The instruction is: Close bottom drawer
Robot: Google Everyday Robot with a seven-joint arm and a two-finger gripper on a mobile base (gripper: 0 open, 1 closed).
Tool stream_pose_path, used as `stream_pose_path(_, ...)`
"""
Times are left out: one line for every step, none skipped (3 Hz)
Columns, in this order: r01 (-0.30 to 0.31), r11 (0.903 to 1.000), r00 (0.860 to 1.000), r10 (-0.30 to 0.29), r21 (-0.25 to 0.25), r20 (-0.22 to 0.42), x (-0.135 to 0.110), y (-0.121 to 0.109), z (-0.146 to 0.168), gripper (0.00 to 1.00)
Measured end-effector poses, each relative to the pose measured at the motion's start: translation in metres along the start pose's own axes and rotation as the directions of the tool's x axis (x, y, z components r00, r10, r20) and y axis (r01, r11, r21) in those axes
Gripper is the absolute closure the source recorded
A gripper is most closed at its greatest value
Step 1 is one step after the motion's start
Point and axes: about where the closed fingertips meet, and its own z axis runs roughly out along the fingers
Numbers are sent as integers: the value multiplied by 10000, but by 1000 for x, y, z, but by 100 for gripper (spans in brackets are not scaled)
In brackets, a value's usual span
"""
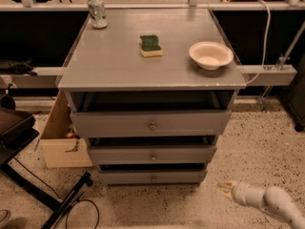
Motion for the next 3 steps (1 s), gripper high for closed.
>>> stream_pose_path(428,9721,9721,128,2306,-2341,26,-30,-152,100)
stream_pose_path(977,9209,9469,306,3774,-3200,-1,-41,-240,100)
stream_pose_path(2406,8531,9356,-767,4630,-3447,-88,-41,-298,100)
